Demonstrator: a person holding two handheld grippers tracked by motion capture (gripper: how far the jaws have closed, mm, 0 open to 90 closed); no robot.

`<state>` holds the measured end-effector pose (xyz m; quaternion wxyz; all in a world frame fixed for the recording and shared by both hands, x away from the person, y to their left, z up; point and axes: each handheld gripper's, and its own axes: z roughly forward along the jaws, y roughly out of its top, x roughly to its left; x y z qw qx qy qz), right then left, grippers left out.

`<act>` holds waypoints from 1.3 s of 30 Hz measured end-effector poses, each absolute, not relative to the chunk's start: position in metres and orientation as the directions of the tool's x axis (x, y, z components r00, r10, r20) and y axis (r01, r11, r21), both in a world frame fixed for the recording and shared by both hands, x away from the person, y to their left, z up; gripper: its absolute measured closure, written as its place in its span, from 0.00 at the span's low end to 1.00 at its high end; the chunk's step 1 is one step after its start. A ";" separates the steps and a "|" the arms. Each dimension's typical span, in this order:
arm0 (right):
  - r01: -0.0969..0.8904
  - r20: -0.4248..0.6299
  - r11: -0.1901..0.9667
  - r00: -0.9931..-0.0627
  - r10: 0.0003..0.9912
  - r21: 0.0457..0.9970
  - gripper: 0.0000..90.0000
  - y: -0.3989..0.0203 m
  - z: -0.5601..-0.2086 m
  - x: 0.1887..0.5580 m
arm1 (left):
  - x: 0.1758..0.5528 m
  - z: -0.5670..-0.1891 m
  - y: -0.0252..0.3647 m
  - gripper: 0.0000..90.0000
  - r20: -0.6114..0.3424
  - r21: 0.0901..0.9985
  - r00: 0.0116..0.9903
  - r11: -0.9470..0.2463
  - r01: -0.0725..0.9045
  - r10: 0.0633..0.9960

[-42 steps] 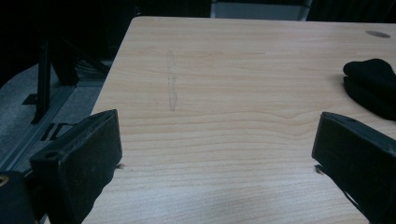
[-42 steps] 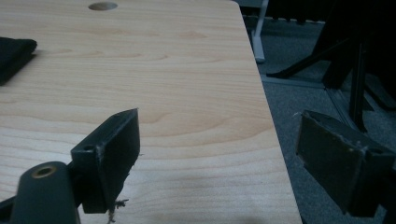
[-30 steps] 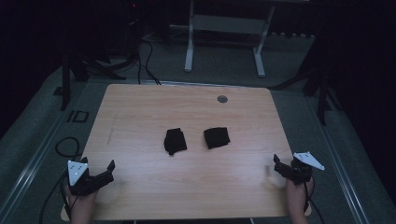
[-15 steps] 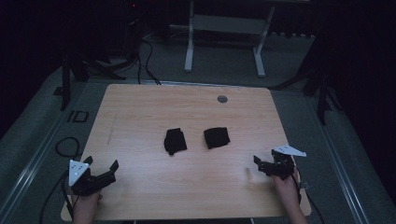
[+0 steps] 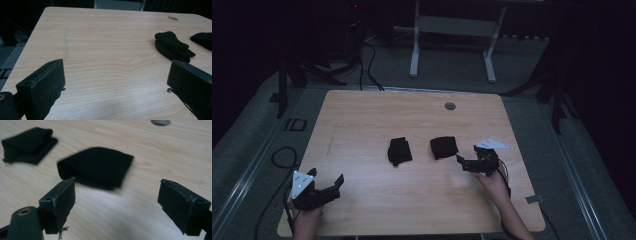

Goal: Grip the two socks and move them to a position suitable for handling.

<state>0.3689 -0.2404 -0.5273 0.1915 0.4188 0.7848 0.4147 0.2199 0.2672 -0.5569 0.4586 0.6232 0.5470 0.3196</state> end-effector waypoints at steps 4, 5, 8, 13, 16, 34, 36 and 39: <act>0.497 0.048 0.314 -0.589 0.807 0.809 0.18 -0.224 -0.528 0.379 | 0.220 -0.557 0.266 0.02 -0.097 0.918 0.203 0.009 0.397 0.974; 0.497 0.051 0.316 -0.593 0.804 0.808 0.19 -0.219 -0.528 0.383 | 0.220 -0.557 0.266 0.02 -0.102 0.919 0.200 0.015 0.394 0.975; 0.501 0.040 0.354 -0.618 0.785 0.790 0.19 -0.199 -0.528 0.396 | 0.220 -0.557 0.267 0.02 -0.100 0.919 0.197 0.015 0.393 0.975; 0.505 0.034 0.367 -0.621 0.783 0.782 0.19 -0.184 -0.533 0.411 | 0.221 -0.558 0.267 0.02 -0.105 0.918 0.200 0.017 0.396 0.974; 0.520 0.045 0.366 -0.619 0.784 0.772 0.20 -0.177 -0.537 0.420 | 0.221 -0.558 0.266 0.02 -0.104 0.918 0.204 0.015 0.397 0.973; 0.543 -0.027 0.420 -0.588 0.808 0.727 0.71 -0.162 -0.561 0.428 | 0.222 -0.560 0.265 0.02 -0.101 0.913 0.213 0.005 0.407 0.972; 0.540 -0.029 0.423 -0.592 0.805 0.727 0.77 -0.160 -0.561 0.427 | 0.222 -0.560 0.265 0.02 -0.103 0.913 0.216 0.006 0.408 0.971; 0.540 -0.042 0.440 -0.597 0.801 0.717 0.85 -0.155 -0.559 0.427 | 0.223 -0.560 0.265 0.02 -0.107 0.912 0.213 0.010 0.411 0.971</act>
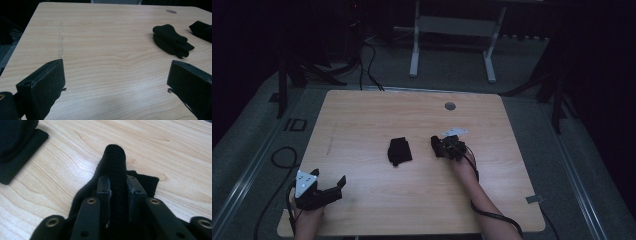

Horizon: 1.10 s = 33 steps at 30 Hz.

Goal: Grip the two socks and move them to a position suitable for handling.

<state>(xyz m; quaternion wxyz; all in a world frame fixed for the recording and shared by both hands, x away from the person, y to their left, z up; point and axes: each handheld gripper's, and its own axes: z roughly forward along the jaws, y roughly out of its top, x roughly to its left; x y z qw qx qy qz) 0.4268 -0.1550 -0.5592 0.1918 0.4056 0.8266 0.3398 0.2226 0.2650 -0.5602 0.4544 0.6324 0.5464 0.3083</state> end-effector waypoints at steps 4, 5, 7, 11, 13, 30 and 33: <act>0.531 -0.012 0.411 -0.601 0.799 0.741 0.87 -0.155 -0.548 0.423 | 0.222 -0.560 0.266 0.02 -0.109 0.913 0.210 0.015 0.407 0.972; 0.517 -0.012 0.401 -0.602 0.798 0.756 0.87 -0.155 -0.541 0.418 | 0.222 -0.560 0.266 0.02 -0.111 0.913 0.209 0.016 0.408 0.971; 0.493 -0.008 0.392 -0.615 0.788 0.776 0.87 -0.155 -0.529 0.411 | 0.222 -0.560 0.266 0.02 -0.112 0.912 0.208 0.018 0.409 0.972; 0.436 -0.040 0.407 -0.642 0.766 0.803 0.87 -0.153 -0.505 0.391 | 0.222 -0.559 0.265 0.02 -0.107 0.913 0.214 0.011 0.407 0.971; 0.418 -0.032 0.397 -0.655 0.755 0.817 0.87 -0.155 -0.497 0.380 | 0.221 -0.559 0.264 0.02 -0.102 0.914 0.212 0.008 0.405 0.972; 0.462 0.031 0.403 -0.687 0.726 0.790 0.86 -0.155 -0.530 0.275 | 0.220 -0.558 0.250 0.02 -0.112 0.914 0.250 0.001 0.406 0.962; 0.476 0.028 0.416 -0.683 0.730 0.774 0.86 -0.152 -0.545 0.273 | 0.220 -0.558 0.246 0.02 -0.115 0.917 0.255 0.004 0.399 0.960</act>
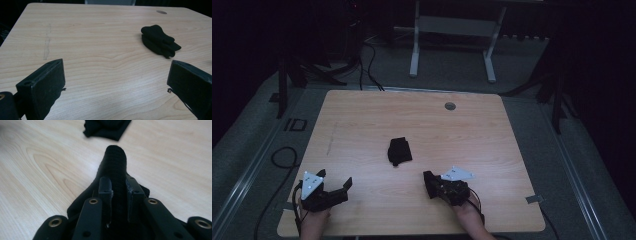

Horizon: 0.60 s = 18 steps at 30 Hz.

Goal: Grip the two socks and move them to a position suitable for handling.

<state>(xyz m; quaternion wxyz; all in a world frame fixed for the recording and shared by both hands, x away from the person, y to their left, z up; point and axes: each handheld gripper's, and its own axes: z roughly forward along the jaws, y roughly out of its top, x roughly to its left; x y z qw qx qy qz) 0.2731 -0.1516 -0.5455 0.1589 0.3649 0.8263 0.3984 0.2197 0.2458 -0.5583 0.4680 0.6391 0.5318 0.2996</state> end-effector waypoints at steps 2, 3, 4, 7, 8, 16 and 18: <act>0.466 -0.019 0.453 -0.682 0.731 0.760 0.86 -0.148 -0.555 0.275 | 0.219 -0.558 0.243 0.02 -0.112 0.916 0.265 -0.003 0.401 0.958; 0.477 -0.011 0.455 -0.681 0.732 0.752 0.86 -0.148 -0.560 0.277 | 0.219 -0.558 0.242 0.02 -0.113 0.916 0.272 -0.006 0.401 0.956; 0.479 -0.019 0.469 -0.684 0.729 0.742 0.86 -0.146 -0.564 0.279 | 0.219 -0.558 0.240 0.02 -0.112 0.916 0.274 -0.008 0.400 0.955; 0.467 -0.038 0.473 -0.680 0.732 0.748 0.84 -0.145 -0.566 0.278 | 0.219 -0.558 0.237 0.02 -0.112 0.916 0.292 -0.015 0.402 0.950; 0.471 -0.033 0.474 -0.682 0.730 0.744 0.80 -0.145 -0.564 0.279 | 0.219 -0.558 0.236 0.02 -0.111 0.916 0.293 -0.016 0.400 0.950; 0.482 0.056 0.346 -0.643 0.764 0.805 0.46 -0.176 -0.519 0.287 | 0.218 -0.558 0.237 0.02 -0.142 0.915 0.285 0.016 0.404 0.948; 0.505 0.076 0.349 -0.644 0.761 0.790 0.45 -0.180 -0.523 0.289 | 0.218 -0.558 0.234 0.02 -0.138 0.914 0.297 0.006 0.407 0.945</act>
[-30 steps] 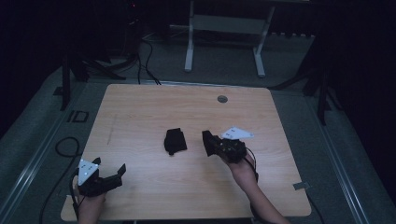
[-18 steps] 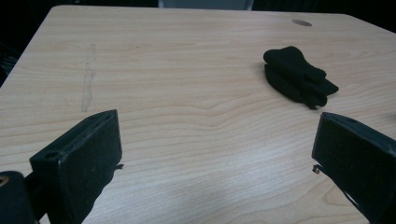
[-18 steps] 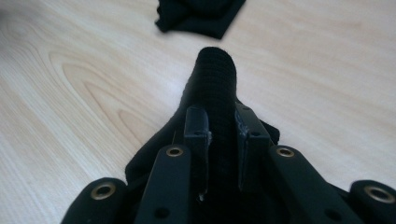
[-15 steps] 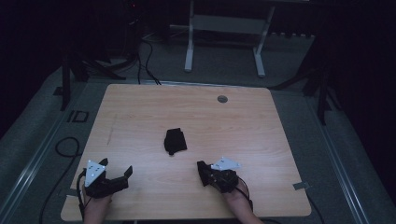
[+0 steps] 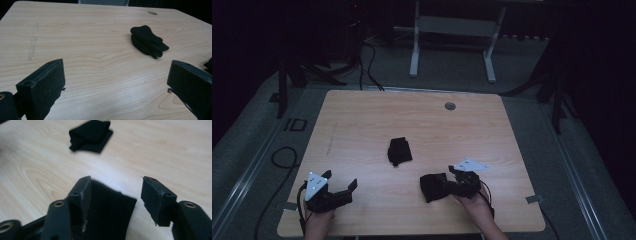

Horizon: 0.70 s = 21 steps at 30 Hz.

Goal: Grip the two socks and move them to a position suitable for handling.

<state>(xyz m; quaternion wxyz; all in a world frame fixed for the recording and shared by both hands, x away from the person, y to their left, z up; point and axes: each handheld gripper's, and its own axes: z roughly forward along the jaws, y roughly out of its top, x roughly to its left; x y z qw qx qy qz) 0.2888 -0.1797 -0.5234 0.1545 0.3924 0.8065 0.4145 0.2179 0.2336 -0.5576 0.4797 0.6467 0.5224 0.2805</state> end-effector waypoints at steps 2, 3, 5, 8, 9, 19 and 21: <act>0.528 0.078 0.377 -0.651 0.755 0.761 0.43 -0.177 -0.535 0.290 | 0.217 -0.558 0.229 0.02 -0.131 0.914 0.306 -0.005 0.406 0.943; 0.538 0.087 0.391 -0.662 0.744 0.747 0.42 -0.175 -0.540 0.290 | 0.217 -0.558 0.227 0.02 -0.127 0.913 0.314 -0.013 0.408 0.941; 0.539 0.070 0.422 -0.672 0.737 0.729 0.41 -0.169 -0.548 0.290 | 0.217 -0.558 0.225 0.02 -0.122 0.913 0.322 -0.022 0.408 0.939; 0.530 0.035 0.471 -0.689 0.724 0.705 0.44 -0.162 -0.556 0.289 | 0.217 -0.558 0.223 0.02 -0.116 0.912 0.334 -0.032 0.408 0.936; 0.525 0.012 0.500 -0.698 0.716 0.689 0.48 -0.160 -0.559 0.289 | 0.217 -0.558 0.222 0.02 -0.117 0.911 0.337 -0.034 0.411 0.934; 0.475 -0.002 0.503 -0.725 0.689 0.722 0.87 -0.157 -0.548 0.286 | 0.221 -0.557 0.196 0.06 -0.106 0.894 0.452 -0.114 0.433 0.886; 0.457 0.027 0.463 -0.734 0.679 0.760 0.87 -0.160 -0.533 0.282 | 0.223 -0.556 0.187 0.08 -0.141 0.886 0.482 -0.106 0.450 0.864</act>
